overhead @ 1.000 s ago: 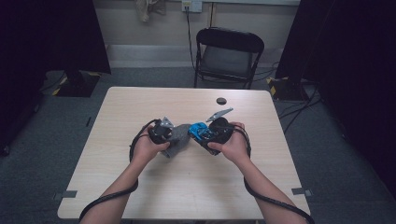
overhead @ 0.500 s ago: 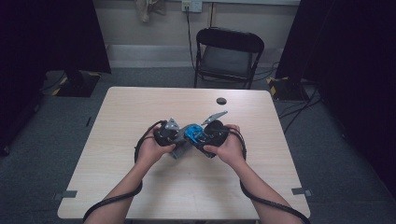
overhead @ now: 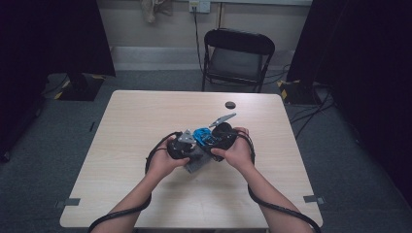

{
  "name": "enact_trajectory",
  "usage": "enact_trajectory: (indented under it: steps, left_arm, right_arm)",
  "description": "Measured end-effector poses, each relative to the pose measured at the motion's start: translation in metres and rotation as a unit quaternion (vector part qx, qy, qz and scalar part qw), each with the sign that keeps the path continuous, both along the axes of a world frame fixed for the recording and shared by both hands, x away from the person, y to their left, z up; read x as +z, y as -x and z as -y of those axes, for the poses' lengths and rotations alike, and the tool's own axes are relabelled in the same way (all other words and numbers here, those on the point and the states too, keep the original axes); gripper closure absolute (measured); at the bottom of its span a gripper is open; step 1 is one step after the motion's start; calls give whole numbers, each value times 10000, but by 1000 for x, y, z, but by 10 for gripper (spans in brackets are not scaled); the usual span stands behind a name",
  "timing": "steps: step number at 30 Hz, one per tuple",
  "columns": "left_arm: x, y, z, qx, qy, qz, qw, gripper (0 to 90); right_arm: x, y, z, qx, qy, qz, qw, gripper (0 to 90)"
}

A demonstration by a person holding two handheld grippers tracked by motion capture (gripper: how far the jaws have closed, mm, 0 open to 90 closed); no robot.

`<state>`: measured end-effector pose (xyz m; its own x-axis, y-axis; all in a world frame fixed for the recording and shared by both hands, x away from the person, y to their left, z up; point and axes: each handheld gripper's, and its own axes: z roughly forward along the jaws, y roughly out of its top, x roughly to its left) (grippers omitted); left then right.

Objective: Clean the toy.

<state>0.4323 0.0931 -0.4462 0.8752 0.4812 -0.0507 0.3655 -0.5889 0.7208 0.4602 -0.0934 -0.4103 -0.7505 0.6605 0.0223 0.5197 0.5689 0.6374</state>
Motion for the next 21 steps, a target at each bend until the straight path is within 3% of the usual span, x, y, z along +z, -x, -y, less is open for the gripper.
enact_trajectory:
  steps: [13,18,21]
  left_arm:
    - [-2,17,26,-510,26,1,9987,728]
    - [-3,23,36,-876,57,-55,9961,728]
    - [-4,24,38,-954,25,-79,9954,728]
  right_arm:
    - [-1,-6,5,-196,-96,21,9998,286]
    - [0,-9,7,-251,-139,38,9996,286]
    - [1,-11,8,-262,-117,63,9996,286]
